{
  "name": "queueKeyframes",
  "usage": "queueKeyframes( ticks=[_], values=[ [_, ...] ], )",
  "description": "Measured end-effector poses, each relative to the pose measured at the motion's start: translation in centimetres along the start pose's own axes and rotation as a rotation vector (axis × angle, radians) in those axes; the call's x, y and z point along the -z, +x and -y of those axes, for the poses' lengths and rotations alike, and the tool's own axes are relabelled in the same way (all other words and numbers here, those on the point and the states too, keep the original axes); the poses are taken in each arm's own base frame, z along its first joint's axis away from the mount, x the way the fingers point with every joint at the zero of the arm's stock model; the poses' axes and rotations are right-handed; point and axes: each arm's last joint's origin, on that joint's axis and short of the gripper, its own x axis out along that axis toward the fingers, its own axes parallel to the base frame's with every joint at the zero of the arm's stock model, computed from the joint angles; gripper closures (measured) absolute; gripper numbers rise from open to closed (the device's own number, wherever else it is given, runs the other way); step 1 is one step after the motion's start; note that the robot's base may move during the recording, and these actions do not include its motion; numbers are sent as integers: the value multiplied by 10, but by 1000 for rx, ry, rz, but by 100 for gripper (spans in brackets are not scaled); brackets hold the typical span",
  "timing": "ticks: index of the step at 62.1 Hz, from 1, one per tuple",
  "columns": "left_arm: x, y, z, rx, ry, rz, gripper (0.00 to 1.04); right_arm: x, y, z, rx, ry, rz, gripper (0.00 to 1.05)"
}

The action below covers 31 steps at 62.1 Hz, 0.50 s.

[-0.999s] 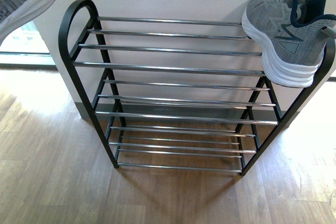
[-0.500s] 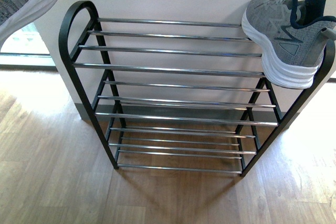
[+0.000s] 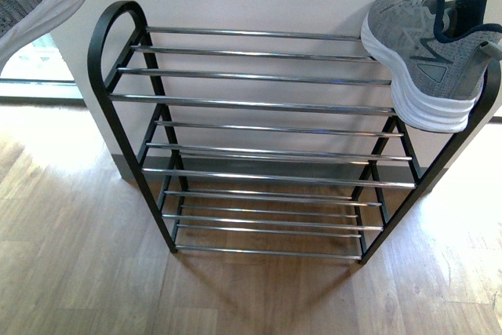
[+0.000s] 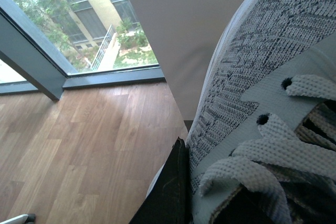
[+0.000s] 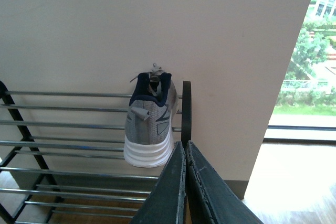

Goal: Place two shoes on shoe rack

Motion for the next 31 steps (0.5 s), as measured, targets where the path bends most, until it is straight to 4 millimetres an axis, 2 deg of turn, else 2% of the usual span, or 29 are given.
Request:
queueKeyframes(
  ticks=[31],
  values=[
    [0, 0, 0, 0, 0, 0, 103, 3, -16, 0, 0, 0, -8, 103]
  ],
)
